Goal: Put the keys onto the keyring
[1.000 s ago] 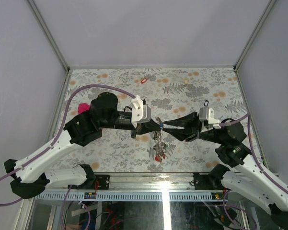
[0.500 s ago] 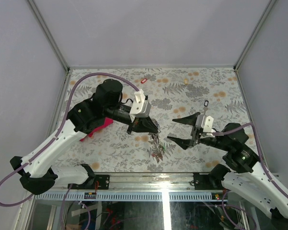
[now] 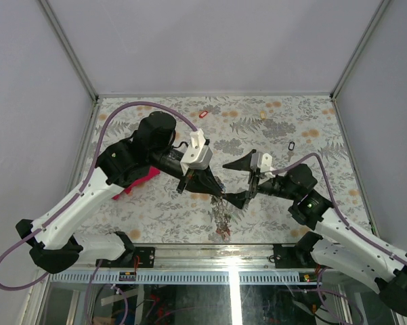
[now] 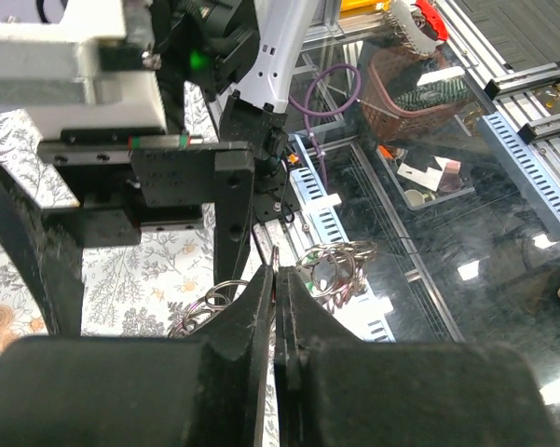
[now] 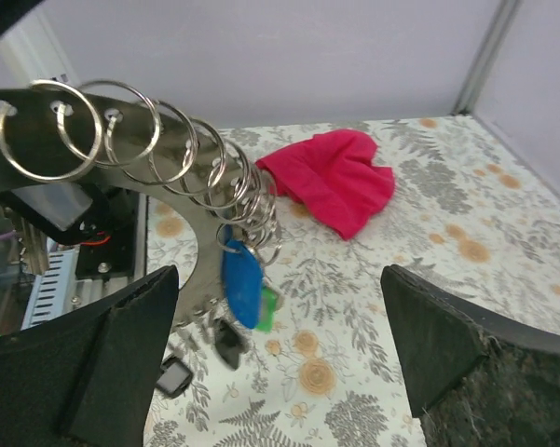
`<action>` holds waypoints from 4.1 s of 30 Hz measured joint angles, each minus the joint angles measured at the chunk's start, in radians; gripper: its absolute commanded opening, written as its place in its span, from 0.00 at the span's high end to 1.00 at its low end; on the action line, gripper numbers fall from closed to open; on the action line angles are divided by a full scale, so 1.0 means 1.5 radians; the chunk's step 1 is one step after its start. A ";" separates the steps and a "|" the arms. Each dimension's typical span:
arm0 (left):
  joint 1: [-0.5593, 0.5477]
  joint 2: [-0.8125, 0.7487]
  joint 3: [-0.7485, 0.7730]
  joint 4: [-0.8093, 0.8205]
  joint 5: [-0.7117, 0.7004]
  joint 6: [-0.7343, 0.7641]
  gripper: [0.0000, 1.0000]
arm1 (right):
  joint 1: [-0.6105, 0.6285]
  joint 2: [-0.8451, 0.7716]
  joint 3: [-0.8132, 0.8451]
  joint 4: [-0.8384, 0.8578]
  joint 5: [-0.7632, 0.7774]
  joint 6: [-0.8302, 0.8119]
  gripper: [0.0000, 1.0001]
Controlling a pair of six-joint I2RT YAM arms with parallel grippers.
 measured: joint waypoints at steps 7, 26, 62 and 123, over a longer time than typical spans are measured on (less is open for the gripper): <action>0.000 0.001 0.003 -0.001 0.024 0.000 1.00 | 0.000 0.080 -0.010 0.134 -0.051 0.057 0.10; 0.003 -0.004 0.007 -0.008 0.013 0.005 1.00 | 0.004 0.161 -0.016 0.291 -0.113 0.137 0.87; 0.004 -0.007 0.016 0.045 0.041 -0.039 1.00 | 0.005 0.010 -0.019 0.119 -0.072 0.019 0.14; 0.007 -0.102 -0.118 0.152 -0.219 -0.113 0.20 | 0.005 -0.054 0.051 -0.070 -0.031 0.041 0.99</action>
